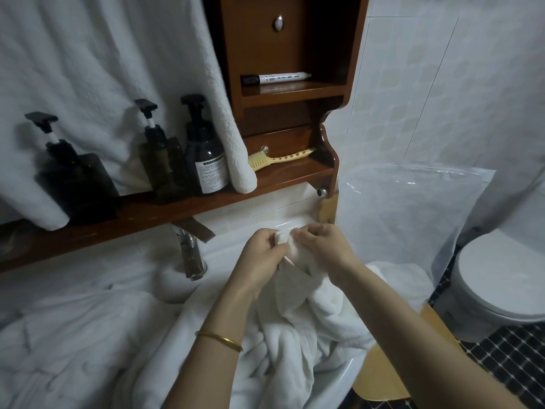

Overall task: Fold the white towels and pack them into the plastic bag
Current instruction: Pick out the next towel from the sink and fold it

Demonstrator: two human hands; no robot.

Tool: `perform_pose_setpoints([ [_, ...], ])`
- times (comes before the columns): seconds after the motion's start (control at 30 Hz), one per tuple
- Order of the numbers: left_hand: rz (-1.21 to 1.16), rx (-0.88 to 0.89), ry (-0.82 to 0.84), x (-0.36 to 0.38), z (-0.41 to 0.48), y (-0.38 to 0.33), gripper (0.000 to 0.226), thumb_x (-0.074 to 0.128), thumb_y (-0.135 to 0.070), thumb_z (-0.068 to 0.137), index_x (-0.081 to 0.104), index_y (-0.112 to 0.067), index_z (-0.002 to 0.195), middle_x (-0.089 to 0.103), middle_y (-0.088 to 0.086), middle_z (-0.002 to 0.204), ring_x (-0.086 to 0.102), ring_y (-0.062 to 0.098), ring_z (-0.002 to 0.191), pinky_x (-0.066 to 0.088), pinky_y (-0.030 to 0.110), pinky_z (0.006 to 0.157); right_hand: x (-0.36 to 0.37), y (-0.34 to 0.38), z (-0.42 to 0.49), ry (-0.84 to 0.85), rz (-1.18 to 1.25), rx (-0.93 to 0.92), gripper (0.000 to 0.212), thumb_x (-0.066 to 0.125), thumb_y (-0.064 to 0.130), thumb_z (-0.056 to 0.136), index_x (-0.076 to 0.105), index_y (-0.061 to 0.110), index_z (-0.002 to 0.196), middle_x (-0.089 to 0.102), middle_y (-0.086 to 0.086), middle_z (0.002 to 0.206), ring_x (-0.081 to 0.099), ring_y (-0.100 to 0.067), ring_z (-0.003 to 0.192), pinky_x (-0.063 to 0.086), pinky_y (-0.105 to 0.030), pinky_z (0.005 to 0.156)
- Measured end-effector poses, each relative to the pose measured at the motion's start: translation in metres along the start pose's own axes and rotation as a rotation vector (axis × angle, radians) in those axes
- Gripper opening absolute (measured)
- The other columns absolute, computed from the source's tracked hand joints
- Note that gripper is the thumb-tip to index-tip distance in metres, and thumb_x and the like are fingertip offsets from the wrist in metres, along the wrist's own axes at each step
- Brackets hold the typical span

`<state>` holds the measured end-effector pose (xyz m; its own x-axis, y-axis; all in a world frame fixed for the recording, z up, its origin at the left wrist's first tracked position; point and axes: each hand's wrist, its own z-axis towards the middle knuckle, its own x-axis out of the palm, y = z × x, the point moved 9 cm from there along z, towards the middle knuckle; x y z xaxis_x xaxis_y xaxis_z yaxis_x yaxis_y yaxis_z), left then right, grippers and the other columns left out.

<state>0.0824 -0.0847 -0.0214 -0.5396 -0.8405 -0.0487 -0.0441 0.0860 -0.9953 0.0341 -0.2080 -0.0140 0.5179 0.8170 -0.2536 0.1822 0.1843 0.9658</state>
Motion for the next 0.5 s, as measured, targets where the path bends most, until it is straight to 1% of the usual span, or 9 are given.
perform_pose_setpoints([
  [0.03, 0.017, 0.024, -0.023, -0.002, 0.001, -0.001, 0.002, 0.057, -0.010, 0.085, 0.059, -0.010, 0.085, 0.062, 0.013, 0.085, 0.057, 0.023, 0.082, 0.046, 0.043, 0.074, 0.000, 0.001, 0.000, 0.004, 0.009, -0.003, 0.023, 0.062, 0.024, 0.089, 0.066, 0.010, 0.072, 0.054, 0.001, 0.058, 0.047, -0.006, 0.052, 0.035, -0.010, 0.043],
  [0.1, 0.059, 0.068, -0.087, -0.008, 0.003, -0.001, 0.009, 0.051, -0.008, 0.093, 0.059, -0.008, 0.089, 0.063, 0.014, 0.085, 0.057, 0.024, 0.080, 0.045, 0.040, 0.072, -0.001, 0.004, 0.000, 0.016, 0.010, -0.038, 0.023, 0.064, 0.025, 0.088, 0.066, 0.015, 0.067, 0.057, 0.008, 0.054, 0.050, -0.001, 0.049, 0.036, -0.008, 0.044],
  [0.17, 0.078, 0.102, -0.154, -0.015, 0.005, -0.005, 0.011, 0.050, -0.011, 0.095, 0.060, -0.007, 0.098, 0.066, 0.014, 0.095, 0.063, 0.028, 0.089, 0.050, 0.042, 0.081, -0.003, 0.016, -0.002, 0.038, -0.033, -0.142, 0.025, 0.066, 0.021, 0.086, 0.063, 0.021, 0.062, 0.057, 0.014, 0.049, 0.049, 0.004, 0.045, 0.036, -0.007, 0.044],
  [0.23, 0.106, 0.142, -0.226, -0.023, 0.007, -0.019, 0.014, 0.049, -0.013, 0.096, 0.059, -0.010, 0.105, 0.065, 0.006, 0.101, 0.062, 0.021, 0.096, 0.052, 0.037, 0.083, -0.005, 0.030, -0.004, 0.052, -0.163, -0.273, 0.029, 0.066, 0.019, 0.085, 0.057, 0.027, 0.059, 0.055, 0.016, 0.049, 0.048, 0.005, 0.047, 0.032, -0.007, 0.044],
  [0.33, 0.123, 0.233, -0.226, -0.025, 0.019, -0.054, 0.011, 0.046, -0.018, 0.098, 0.054, -0.024, 0.103, 0.059, -0.013, 0.097, 0.056, 0.002, 0.091, 0.043, 0.017, 0.070, -0.013, 0.051, -0.002, 0.022, -0.302, -0.405, 0.032, 0.064, 0.018, 0.085, 0.050, 0.031, 0.059, 0.051, 0.013, 0.056, 0.048, 0.006, 0.054, 0.035, -0.009, 0.050],
  [0.4, 0.171, 0.293, -0.170, -0.019, 0.029, -0.087, 0.012, 0.046, -0.021, 0.098, 0.053, -0.029, 0.104, 0.057, -0.016, 0.097, 0.053, -0.002, 0.092, 0.039, 0.014, 0.068, -0.019, 0.070, 0.001, 0.040, -0.218, -0.443, 0.027, 0.063, 0.017, 0.087, 0.057, 0.031, 0.065, 0.059, 0.015, 0.069, 0.052, 0.008, 0.062, 0.038, -0.007, 0.054],
  [0.43, 0.200, 0.344, -0.133, -0.015, 0.033, -0.107, 0.013, 0.047, -0.020, 0.098, 0.054, -0.029, 0.102, 0.058, -0.014, 0.099, 0.054, 0.000, 0.094, 0.040, 0.014, 0.070, -0.022, 0.079, 0.003, 0.072, -0.112, -0.439, 0.020, 0.063, 0.016, 0.088, 0.062, 0.027, 0.072, 0.065, 0.015, 0.084, 0.057, 0.007, 0.072, 0.044, -0.011, 0.061],
  [0.47, 0.219, 0.406, -0.087, -0.009, 0.036, -0.128, 0.014, 0.048, -0.018, 0.097, 0.056, -0.030, 0.099, 0.060, -0.012, 0.100, 0.055, 0.001, 0.096, 0.042, 0.015, 0.074, -0.025, 0.088, 0.006, 0.110, -0.004, -0.431, 0.011, 0.063, 0.013, 0.086, 0.066, 0.021, 0.080, 0.068, 0.008, 0.100, 0.061, -0.002, 0.085, 0.050, -0.020, 0.068],
  [0.5, 0.231, 0.467, -0.035, -0.003, 0.037, -0.150, 0.018, 0.050, -0.016, 0.096, 0.058, -0.032, 0.095, 0.061, -0.013, 0.099, 0.057, 0.002, 0.097, 0.044, 0.016, 0.078, -0.029, 0.099, 0.007, 0.138, 0.082, -0.434, 0.008, 0.063, 0.011, 0.084, 0.068, 0.016, 0.087, 0.068, 0.002, 0.107, 0.063, -0.012, 0.091, 0.053, -0.027, 0.071],
])
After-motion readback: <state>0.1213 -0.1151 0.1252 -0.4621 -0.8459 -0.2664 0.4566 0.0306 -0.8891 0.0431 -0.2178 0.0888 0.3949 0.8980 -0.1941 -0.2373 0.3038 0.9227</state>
